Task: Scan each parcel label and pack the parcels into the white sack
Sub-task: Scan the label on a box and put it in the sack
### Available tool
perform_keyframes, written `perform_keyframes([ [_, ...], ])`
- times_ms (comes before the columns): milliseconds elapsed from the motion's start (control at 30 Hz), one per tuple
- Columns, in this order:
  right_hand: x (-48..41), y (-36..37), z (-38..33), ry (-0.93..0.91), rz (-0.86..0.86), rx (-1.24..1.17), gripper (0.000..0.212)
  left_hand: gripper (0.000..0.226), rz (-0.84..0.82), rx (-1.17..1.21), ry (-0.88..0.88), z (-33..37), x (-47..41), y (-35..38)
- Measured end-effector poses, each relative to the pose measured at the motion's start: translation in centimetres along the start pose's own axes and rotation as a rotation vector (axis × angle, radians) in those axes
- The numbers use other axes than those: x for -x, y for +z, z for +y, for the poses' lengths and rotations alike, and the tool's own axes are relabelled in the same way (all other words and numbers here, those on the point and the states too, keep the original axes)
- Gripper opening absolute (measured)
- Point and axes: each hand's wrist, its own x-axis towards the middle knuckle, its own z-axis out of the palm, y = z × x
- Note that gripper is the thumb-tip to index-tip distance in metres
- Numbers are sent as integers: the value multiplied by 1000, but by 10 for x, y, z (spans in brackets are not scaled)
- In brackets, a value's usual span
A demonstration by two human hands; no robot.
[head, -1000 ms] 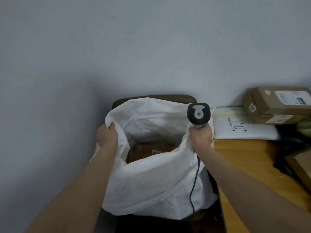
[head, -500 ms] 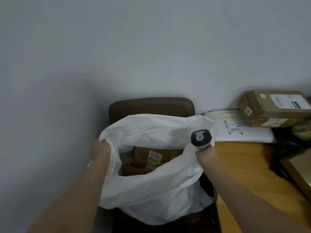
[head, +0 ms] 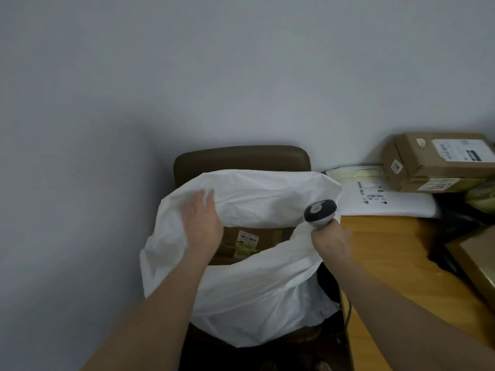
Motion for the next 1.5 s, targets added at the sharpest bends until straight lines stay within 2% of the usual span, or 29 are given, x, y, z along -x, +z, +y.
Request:
perform_keyframes([
  [33, 1, -3, -4, -7, 23, -35, 14, 61, -70, 67, 71, 10, 3, 4],
  [67, 2, -5, -10, -30, 38, -69, 14, 55, -207, 184, 105, 20, 7, 8],
  [133, 8, -4, -21, -101, -4, -107, 6, 53, -626, 395, 106, 39, 20, 19],
  [167, 11, -1, -25, -129, -54, -100, 3, 58, -833, 401, 121, 48, 29, 24],
  [233, 18, 11, -26, -113, -161, -62, 8, 67, -1167, 238, 174, 60, 45, 35],
  [300, 21, 22, -17, -40, -216, -43, 7, 61, -1361, 188, 170, 62, 54, 46],
  [367, 19, 25, -4, 48, -227, -59, 14, 48, -1292, 294, 162, 59, 55, 55],
  [467, 17, 19, 8, 128, -240, -207, 12, 44, -895, 334, 107, 54, 42, 56],
  [533, 18, 13, 10, 175, -236, -360, 14, 45, -699, 304, 117, 57, 33, 50],
  [700, 33, -13, 0, 231, -286, -560, 13, 32, -520, 278, 192, 88, 27, 23],
  [767, 42, -27, -2, 254, -335, -642, 11, 34, -457, 262, 224, 101, 28, 11],
  [900, 61, -57, 9, 294, -417, -717, 10, 41, -425, 241, 264, 127, 35, -9],
  [1067, 78, -107, 57, 244, -476, -751, 7, 43, -427, 209, 283, 181, 63, -29],
  [1233, 87, -173, 131, 218, -399, -654, 9, 45, -406, 156, 326, 263, 123, -44],
  [1500, 77, -279, 245, 238, -134, -675, 9, 46, -417, 188, 459, 397, 204, -64],
])
